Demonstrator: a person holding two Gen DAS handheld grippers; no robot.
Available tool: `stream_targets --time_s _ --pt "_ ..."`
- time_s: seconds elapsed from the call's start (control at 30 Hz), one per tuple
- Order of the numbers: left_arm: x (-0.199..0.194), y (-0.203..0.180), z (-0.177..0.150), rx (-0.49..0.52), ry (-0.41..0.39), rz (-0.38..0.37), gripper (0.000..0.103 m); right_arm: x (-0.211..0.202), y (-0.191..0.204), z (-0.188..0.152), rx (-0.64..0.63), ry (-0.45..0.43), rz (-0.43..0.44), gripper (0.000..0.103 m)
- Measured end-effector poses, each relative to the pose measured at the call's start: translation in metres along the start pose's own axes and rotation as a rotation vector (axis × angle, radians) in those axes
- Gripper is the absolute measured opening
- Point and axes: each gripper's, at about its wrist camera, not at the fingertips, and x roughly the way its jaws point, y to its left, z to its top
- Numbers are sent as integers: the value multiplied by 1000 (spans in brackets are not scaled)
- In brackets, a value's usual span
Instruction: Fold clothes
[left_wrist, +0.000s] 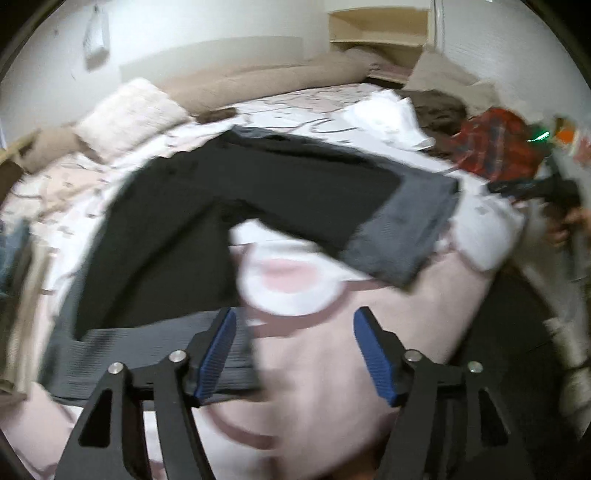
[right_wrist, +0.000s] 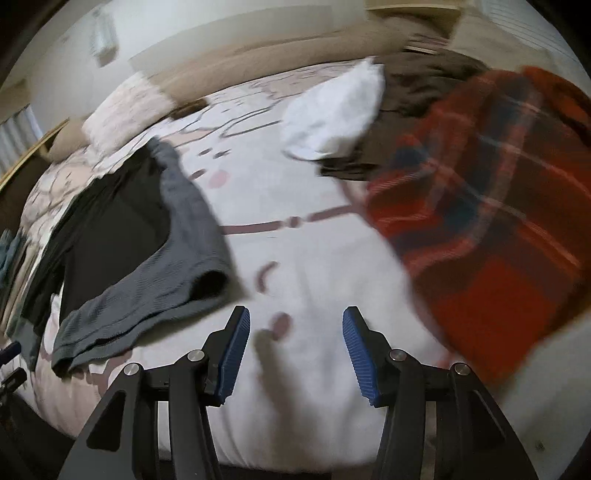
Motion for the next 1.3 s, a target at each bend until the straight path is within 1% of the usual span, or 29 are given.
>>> stream_targets --time_s 0.03,0.07,0.13,0.17,0.23,0.27,0.3,0.33,0.37,0.4,0.43,0.47,0.5,0.57,0.63,0.7,0.73,0.77,0.8,0.83,0.9,1.0,1.07,1.23,1.3 --pt "3 3 -2 6 9 18 70 -7 1 -1 14 -5 6 52" --pt "9 6 -4 1 26 17 71 -15 6 -2 20 -13 30 52" --pt "22 11 -10 -8 56 19 72 -27 26 -3 1 -31 88 52" --pt "28 11 -12 -8 63 31 72 -33 42 -5 -30 -41 119 52" --pt "40 13 -17 -8 74 53 74 -41 86 -10 -135 -59 194 52" --pt "42 14 -17 -16 60 52 75 -44 111 -15 -201 -69 238 52" --pt "43 16 -17 -25 46 52 75 -44 132 -20 -262 -74 268 52" --pt "45 17 -16 -34 32 51 72 -44 151 -26 -326 -77 283 52" --pt "46 19 -16 -42 33 42 60 -42 173 -33 -404 -78 291 52" --pt "46 22 -15 -51 34 33 42 -39 193 -40 -476 -76 299 52" --pt "45 26 -14 -70 38 19 33 -37 206 -46 -528 -69 305 52" --pt "44 30 -12 -89 41 6 17 -34 218 -53 -585 -65 308 52" --pt "43 34 -11 -108 45 -8 7 -30 233 -62 -653 -67 302 52" --pt "37 39 -12 -146 52 -53 6 -25 250 -72 -741 -76 286 52" --pt "34 35 -15 -129 52 -58 5 -18 259 -78 -814 -88 265 52" --pt "30 30 -17 -112 53 -64 5 -9 266 -83 -879 -88 223 51" --pt "29 28 -19 -103 53 -67 5 -3 269 -84 -898 -77 200 35" --pt "27 25 -20 -95 53 -70 5 4 270 -84 -910 -60 179 25" --pt "25 23 -21 -86 53 -72 5 11 268 -83 -908 -30 166 17" --pt "24 21 -23 -77 53 -75 5 15 267 -82 -904 -5 158 14" --pt "20 16 -25 -61 54 -81 5 14 266 -83 -893 13 171 10" --pt "21 18 -25 -71 56 -105 5 14 264 -90 -898 46 176 10" --pt "23 17 -26 -65 66 -119 5 16 267 -97 -903 59 162 10" --pt "22 16 -31 -55 75 -139 5 22 269 -102 -885 49 144 10" --pt "20 17 -30 -63 76 -147 5 23 266 -102 -833 43 154 10"
